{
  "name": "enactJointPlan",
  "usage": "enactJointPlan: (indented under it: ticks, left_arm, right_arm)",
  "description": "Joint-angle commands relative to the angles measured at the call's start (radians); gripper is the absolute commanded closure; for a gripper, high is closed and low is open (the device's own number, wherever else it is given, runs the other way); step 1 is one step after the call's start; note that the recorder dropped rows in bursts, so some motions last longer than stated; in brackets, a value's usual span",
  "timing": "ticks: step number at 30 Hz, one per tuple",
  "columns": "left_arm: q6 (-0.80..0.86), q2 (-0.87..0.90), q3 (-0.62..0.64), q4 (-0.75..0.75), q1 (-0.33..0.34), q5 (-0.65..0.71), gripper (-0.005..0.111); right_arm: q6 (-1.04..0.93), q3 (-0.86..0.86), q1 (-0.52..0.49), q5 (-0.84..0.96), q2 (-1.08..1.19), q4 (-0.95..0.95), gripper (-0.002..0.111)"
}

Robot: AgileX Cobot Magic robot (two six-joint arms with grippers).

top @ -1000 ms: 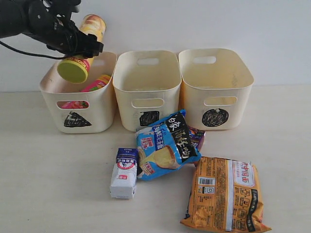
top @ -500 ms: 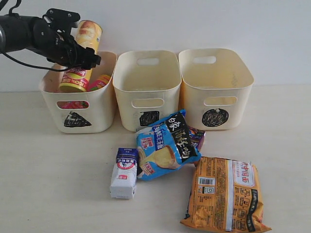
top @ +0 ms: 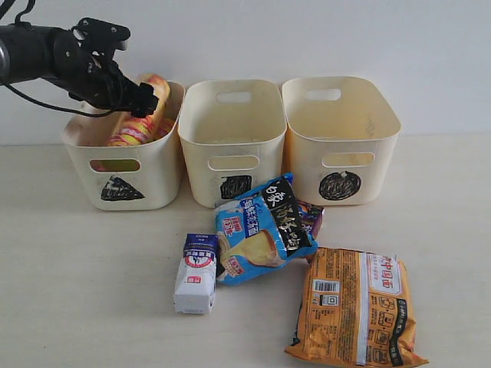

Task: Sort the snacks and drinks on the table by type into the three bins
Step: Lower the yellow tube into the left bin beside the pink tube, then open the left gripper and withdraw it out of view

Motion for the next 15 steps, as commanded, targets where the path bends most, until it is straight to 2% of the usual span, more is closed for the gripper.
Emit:
enactJointPlan:
  ticks: [1,9,12,15]
  left_arm:
    - [0.005,-0.006,-0.021,0.005,0.003,0.071,0.023]
    - [0.005,-0.025,-0.120,0.005,0.003,0.276,0.026]
    - [0.005,-0.062,-0.128,0.012,0.003,0.332,0.038]
    - [0.005,-0.097,-0.128,0.031,0.003,0.386,0.063]
  right_arm:
    - [0.001,0.000,-0.008,-0.008,-0.005,-0.005,0.108]
    - [0.001,0.000,-0.008,-0.008,-0.005,-0.005,0.108]
    - [0.001,0.000,-0.008,-0.008,-0.005,-0.005,0.108]
    - [0.001,0.000,-0.008,-0.008,-0.005,-0.005,0.108]
